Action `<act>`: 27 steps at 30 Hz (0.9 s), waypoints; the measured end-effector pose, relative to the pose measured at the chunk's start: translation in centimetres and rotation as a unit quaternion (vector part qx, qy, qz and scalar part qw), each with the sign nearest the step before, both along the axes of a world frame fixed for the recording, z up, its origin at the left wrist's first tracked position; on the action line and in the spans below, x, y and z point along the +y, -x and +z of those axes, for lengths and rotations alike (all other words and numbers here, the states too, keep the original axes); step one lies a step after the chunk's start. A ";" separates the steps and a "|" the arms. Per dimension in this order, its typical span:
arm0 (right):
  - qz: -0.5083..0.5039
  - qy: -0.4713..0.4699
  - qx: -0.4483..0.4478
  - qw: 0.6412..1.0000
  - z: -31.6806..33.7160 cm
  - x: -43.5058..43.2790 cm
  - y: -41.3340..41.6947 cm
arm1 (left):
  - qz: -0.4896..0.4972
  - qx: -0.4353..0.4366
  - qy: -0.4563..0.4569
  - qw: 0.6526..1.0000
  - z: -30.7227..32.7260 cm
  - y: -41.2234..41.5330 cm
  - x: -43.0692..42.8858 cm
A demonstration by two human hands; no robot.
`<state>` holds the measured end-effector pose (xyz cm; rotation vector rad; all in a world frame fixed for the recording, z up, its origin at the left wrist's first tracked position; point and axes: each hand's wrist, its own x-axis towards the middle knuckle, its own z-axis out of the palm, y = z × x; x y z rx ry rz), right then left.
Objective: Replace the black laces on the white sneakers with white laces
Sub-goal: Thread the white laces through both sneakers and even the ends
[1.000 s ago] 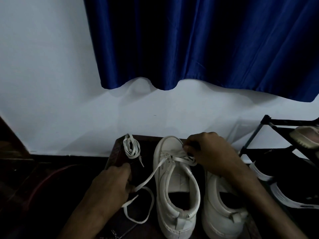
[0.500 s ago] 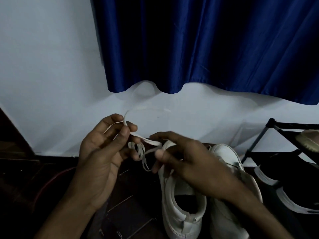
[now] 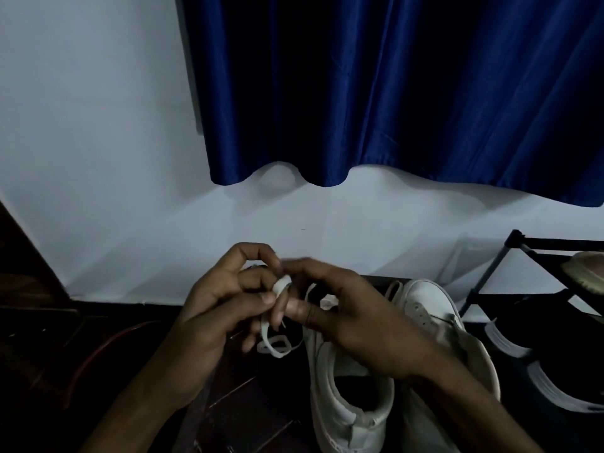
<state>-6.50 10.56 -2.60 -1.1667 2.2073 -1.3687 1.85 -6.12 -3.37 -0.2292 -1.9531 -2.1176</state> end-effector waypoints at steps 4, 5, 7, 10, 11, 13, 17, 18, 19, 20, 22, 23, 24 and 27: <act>0.008 0.057 -0.043 0.997 0.2 0.4 0.8 | 0.015 0.002 0.024 1.000 -0.1 0.0 -0.6; 0.008 0.062 -0.047 0.997 0.5 0.8 1.2 | 0.034 0.011 0.027 0.999 -0.1 0.0 -1.0; 0.003 0.078 -0.053 0.996 1.1 1.7 2.0 | 0.078 0.036 0.053 0.995 -0.3 0.1 -1.7; -0.021 0.099 -0.055 0.993 1.9 2.8 2.9 | 0.103 0.037 0.146 0.983 -0.7 0.4 -2.5; -0.031 0.090 -0.046 0.994 1.9 2.9 3.0 | 0.102 0.028 0.201 0.974 -0.9 0.6 -2.4; -0.043 0.054 -0.023 0.997 1.5 2.9 3.1 | 0.106 0.025 0.283 0.953 -1.3 1.1 -1.6; -0.053 0.002 0.007 0.999 0.5 2.2 2.7 | 0.088 0.029 0.255 0.962 -1.8 2.1 0.3; -0.055 0.028 -0.030 0.998 0.2 2.0 2.6 | 0.076 0.031 0.257 0.963 -1.9 2.2 0.4; -0.063 0.056 -0.052 0.995 0.0 1.8 2.5 | 0.065 0.035 0.257 0.964 -1.9 2.3 0.5; -0.070 0.079 -0.063 0.992 -0.2 1.7 2.4 | 0.055 0.037 0.253 0.965 -1.9 2.3 0.5; -0.039 0.101 -0.094 0.990 -0.7 1.5 2.3 | 0.043 0.044 0.247 0.967 -1.8 2.1 0.6; -0.014 0.117 -0.126 0.985 -0.9 1.4 2.1 | 0.037 0.047 0.253 0.966 -1.8 2.1 0.7; 0.005 0.137 -0.156 0.978 -1.0 1.3 2.0 | 0.030 0.050 0.261 0.964 -1.9 2.0 0.8; 0.007 0.213 -0.211 0.954 -0.9 0.9 1.6 | 0.020 0.050 0.268 0.962 -2.0 1.9 0.6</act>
